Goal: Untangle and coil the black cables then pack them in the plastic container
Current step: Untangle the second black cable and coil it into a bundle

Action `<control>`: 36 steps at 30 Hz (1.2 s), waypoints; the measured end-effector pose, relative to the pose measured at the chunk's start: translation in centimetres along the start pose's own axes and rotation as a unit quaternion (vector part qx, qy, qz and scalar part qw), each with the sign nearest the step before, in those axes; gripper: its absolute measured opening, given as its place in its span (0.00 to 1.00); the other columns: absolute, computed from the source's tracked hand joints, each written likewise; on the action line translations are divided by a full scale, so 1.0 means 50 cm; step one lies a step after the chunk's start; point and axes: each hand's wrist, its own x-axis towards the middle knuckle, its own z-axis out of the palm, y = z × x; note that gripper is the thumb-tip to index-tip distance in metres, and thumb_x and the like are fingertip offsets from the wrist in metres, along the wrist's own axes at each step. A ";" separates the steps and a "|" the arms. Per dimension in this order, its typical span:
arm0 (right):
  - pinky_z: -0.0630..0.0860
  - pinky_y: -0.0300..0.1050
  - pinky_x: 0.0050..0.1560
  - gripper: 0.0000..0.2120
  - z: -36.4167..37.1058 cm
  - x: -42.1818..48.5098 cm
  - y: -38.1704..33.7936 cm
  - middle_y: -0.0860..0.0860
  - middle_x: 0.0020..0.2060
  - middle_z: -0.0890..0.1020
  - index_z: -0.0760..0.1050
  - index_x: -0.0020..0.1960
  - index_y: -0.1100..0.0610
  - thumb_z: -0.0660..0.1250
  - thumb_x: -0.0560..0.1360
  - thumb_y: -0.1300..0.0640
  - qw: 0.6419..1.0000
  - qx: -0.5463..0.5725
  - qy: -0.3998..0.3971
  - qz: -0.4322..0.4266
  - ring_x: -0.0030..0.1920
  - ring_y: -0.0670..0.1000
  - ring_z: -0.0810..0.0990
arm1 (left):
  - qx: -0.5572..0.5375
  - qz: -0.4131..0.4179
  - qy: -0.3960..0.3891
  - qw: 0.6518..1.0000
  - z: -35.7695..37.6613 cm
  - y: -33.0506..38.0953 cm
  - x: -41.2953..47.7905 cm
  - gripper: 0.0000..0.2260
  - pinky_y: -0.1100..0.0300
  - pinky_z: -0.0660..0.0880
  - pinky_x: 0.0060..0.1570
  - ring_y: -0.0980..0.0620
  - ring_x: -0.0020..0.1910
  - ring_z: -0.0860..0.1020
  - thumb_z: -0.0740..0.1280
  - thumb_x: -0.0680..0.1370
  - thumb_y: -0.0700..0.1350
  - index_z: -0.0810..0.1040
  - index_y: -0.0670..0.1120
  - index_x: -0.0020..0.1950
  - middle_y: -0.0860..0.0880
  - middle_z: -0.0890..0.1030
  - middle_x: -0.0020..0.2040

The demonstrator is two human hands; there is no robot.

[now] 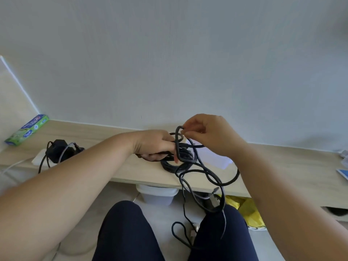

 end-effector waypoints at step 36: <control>0.71 0.35 0.37 0.11 0.114 -0.087 0.116 0.46 0.27 0.75 0.69 0.39 0.52 0.59 0.80 0.52 0.988 0.119 -0.017 0.094 0.33 0.46 0.77 | -0.209 0.026 0.356 0.911 0.107 -0.096 0.071 0.12 0.69 0.71 0.46 0.60 0.43 0.79 0.59 0.82 0.48 0.82 0.51 0.47 0.54 0.83 0.43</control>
